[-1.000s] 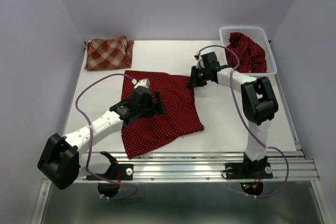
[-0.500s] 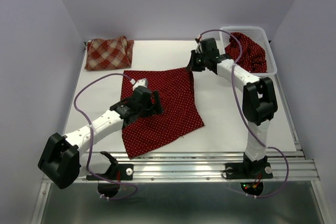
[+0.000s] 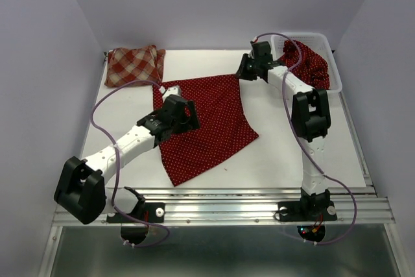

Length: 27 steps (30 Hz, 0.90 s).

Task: Fold and stack the skirts
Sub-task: Flatten the skirt out

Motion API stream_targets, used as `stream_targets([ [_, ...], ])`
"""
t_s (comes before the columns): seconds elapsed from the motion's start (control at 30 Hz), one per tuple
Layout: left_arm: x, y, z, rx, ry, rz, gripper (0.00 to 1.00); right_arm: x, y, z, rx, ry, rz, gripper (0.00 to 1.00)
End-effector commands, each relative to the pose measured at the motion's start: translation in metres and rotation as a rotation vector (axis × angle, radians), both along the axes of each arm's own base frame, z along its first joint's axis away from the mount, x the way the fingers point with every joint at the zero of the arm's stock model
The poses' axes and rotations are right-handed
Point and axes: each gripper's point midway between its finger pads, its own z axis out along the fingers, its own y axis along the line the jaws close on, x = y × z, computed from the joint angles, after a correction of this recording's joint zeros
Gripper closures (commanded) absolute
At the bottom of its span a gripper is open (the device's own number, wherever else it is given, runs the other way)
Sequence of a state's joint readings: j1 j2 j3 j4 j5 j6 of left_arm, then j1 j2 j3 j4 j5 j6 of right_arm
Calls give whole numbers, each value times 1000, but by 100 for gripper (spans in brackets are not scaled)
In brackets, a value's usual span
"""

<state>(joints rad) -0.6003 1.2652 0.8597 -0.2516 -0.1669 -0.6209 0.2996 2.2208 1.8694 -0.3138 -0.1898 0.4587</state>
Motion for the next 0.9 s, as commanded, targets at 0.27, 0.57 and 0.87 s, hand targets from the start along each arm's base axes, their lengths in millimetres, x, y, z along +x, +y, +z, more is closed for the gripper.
stream_targets([
  [0.27, -2, 13, 0, 25, 30, 79, 1, -20, -31, 35, -142, -49, 15, 1],
  [0.57, -94, 52, -50, 7, 324, 220, 1, -146, -56, 8, -47, 78, -38, 0],
  [0.87, -148, 32, -74, -100, 533, 83, 1, -231, -62, -21, 16, 205, 12, 0],
])
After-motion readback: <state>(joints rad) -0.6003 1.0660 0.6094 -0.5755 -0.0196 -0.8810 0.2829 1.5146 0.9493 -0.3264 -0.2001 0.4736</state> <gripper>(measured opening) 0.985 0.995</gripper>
